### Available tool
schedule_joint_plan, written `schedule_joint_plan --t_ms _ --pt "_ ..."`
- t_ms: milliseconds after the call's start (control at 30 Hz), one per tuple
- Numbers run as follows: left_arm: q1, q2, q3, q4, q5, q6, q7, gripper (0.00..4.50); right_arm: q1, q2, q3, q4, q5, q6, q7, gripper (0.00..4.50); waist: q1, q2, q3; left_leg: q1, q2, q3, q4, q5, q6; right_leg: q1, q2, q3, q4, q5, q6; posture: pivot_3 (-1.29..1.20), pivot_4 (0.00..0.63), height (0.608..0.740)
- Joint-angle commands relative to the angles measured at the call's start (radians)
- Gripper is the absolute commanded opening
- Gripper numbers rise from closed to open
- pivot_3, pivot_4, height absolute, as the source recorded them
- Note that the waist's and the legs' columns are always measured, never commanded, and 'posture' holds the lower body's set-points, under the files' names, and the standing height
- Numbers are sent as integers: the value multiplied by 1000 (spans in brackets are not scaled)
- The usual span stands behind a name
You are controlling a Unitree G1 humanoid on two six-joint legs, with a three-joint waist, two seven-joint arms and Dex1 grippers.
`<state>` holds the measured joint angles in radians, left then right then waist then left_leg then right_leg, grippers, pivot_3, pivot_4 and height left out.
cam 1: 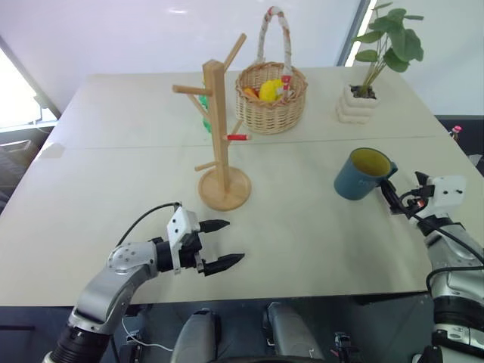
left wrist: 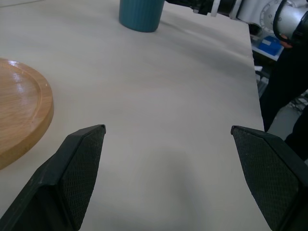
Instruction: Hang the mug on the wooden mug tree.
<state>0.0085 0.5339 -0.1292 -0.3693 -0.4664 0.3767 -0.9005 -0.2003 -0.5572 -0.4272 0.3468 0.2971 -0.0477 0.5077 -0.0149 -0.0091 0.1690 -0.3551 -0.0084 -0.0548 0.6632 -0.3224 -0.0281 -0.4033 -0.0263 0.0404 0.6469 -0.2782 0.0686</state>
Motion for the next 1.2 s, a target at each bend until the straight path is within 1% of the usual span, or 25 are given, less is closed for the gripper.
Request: schedule_joint_plan --t_ms 33,700,800,933,967,1000,1033,1200 --pt "14 6 24 -52 -1 -23 12 4500 -34 -29 1 28 2 -14 22 4294 0 0 0 0 0 0 0 0 0 0 0 0 0 0 0 0 150 740" --pt "45 24 50 -81 -1 -25 45 4500 -232 -48 65 323 -15 -117 139 4294 -2 0 0 0 0 0 0 0 0 0 0 0 0 0 0 0 150 740" --pt "47 26 51 -80 2 -27 47 4500 -245 -43 65 336 0 -126 173 3476 -2 0 0 0 0 0 0 0 0 0 0 0 0 0 0 0 150 740" --pt "47 29 50 -80 1 -27 51 4500 -238 -31 60 315 23 -119 213 1474 -1 0 0 0 0 0 0 0 0 0 0 0 0 0 0 0 150 740" --pt "46 29 48 -79 1 -27 52 4500 -230 -28 60 302 30 -114 221 847 -1 0 0 0 0 0 0 0 0 0 0 0 0 0 0 0 150 740" --pt "46 29 47 -78 1 -27 53 4500 -222 -25 60 290 34 -110 225 367 -1 0 0 0 0 0 0 0 0 0 0 0 0 0 0 0 150 740" --pt "46 30 46 -78 2 -28 54 4500 -213 -21 61 272 38 -106 228 61 -1 0 0 0 0 0 0 0 0 0 0 0 0 0 0 0 150 740" --pt "47 32 44 -78 2 -26 53 4500 -160 -13 60 162 51 -75 209 61 1 0 0 0 0 0 0 0 0 0 -1 0 0 0 0 0 150 740"
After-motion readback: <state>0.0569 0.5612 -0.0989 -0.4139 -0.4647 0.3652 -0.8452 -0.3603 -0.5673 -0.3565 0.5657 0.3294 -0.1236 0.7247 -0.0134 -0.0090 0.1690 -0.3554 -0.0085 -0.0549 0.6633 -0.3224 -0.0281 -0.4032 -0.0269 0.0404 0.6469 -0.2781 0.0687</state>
